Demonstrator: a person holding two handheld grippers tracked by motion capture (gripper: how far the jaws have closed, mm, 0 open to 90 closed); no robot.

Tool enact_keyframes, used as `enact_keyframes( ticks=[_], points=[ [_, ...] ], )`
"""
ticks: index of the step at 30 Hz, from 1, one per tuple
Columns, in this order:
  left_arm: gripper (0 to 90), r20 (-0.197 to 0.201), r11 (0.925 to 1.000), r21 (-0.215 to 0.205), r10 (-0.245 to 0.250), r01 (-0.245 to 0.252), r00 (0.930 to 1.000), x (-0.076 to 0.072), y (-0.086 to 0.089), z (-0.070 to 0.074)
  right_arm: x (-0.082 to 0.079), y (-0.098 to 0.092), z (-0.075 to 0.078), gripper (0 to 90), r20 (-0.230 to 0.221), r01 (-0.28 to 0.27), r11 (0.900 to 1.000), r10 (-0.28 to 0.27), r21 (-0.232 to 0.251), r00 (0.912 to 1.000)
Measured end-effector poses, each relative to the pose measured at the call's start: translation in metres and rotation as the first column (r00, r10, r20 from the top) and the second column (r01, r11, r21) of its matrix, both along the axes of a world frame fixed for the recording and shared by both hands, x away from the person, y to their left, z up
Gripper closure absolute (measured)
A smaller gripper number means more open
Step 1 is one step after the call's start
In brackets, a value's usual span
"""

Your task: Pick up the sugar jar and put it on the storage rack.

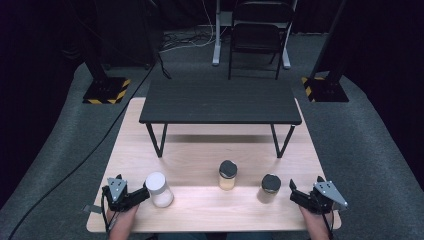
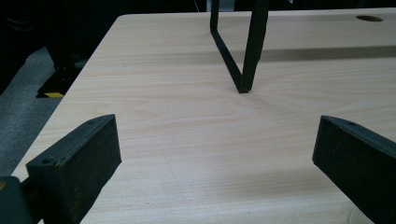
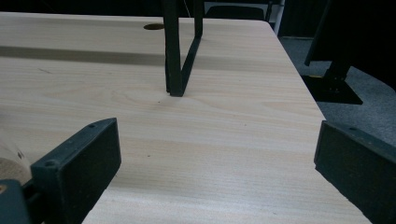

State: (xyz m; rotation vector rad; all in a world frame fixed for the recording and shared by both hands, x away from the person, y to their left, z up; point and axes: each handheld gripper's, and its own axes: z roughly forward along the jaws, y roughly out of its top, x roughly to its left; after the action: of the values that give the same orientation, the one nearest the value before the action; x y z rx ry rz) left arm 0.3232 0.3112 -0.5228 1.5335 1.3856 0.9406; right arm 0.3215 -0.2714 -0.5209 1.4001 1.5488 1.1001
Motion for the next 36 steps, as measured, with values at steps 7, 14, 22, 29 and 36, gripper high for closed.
enact_keyframes(
  ticks=[7,14,22,29,36],
  points=[
    [0.6,-0.003,1.0000,-0.002,-0.001,0.001,1.0000,0.000,0.000,0.000,0.000,-0.001,0.000,0.1,-0.003,-0.005,1.000,0.005,0.006,1.0000],
    [0.5,-0.004,1.0000,-0.007,-0.001,0.001,1.0000,0.000,0.001,0.000,0.000,-0.001,0.000,0.4,-0.006,-0.002,1.000,0.002,0.008,1.0000],
    [0.6,0.011,0.9960,-0.068,-0.057,0.058,0.9983,-0.004,0.010,0.007,0.000,-0.001,0.000,0.1,0.001,-0.017,1.000,0.017,0.008,0.9999],
    [1.0,0.017,0.9914,-0.066,-0.112,0.113,0.9935,-0.013,0.017,0.022,0.000,-0.001,0.000,0.1,-0.005,-0.019,1.000,0.019,0.008,0.9998],
    [1.0,0.031,0.9862,-0.084,-0.141,0.143,0.9895,-0.019,0.021,0.031,0.001,-0.001,0.000,0.1,-0.009,-0.018,1.000,0.018,0.006,0.9998]
  ],
)
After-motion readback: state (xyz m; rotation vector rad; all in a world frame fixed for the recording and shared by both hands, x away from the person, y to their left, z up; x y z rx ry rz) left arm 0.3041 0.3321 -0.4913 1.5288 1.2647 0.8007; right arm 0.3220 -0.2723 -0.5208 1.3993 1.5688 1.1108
